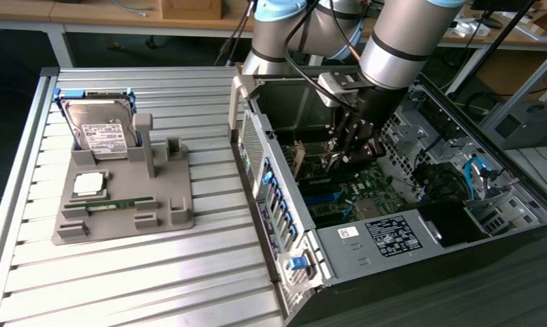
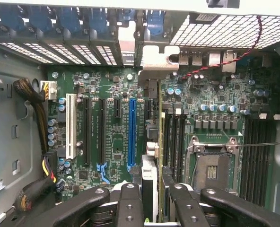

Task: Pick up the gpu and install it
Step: 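Insert the gpu into the slot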

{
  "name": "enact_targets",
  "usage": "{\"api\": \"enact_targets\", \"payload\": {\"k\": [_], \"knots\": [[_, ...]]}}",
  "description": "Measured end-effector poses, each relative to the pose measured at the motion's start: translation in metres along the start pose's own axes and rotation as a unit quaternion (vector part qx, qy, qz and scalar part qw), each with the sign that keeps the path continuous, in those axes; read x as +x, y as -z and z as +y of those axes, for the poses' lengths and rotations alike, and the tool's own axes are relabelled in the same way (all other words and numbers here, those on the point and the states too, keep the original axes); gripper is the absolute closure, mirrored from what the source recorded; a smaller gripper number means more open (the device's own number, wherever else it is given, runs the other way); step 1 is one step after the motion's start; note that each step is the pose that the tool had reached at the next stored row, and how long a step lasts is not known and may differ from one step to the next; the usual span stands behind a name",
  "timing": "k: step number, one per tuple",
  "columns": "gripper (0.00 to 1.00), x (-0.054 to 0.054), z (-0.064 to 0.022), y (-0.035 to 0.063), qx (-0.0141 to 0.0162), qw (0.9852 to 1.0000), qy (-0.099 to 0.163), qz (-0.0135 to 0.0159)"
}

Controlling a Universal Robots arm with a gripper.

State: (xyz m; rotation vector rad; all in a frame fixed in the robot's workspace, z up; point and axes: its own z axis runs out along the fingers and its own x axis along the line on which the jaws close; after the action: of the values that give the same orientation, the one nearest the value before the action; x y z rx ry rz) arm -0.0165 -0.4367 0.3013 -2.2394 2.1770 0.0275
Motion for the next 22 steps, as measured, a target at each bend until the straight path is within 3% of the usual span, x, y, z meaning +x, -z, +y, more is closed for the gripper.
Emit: {"api": "enact_targets", "payload": {"k": [22], "knots": [[0.73, 0.0046, 0.0007, -0.0018, 0.0, 1.0, 0.0, 0.0]]}}
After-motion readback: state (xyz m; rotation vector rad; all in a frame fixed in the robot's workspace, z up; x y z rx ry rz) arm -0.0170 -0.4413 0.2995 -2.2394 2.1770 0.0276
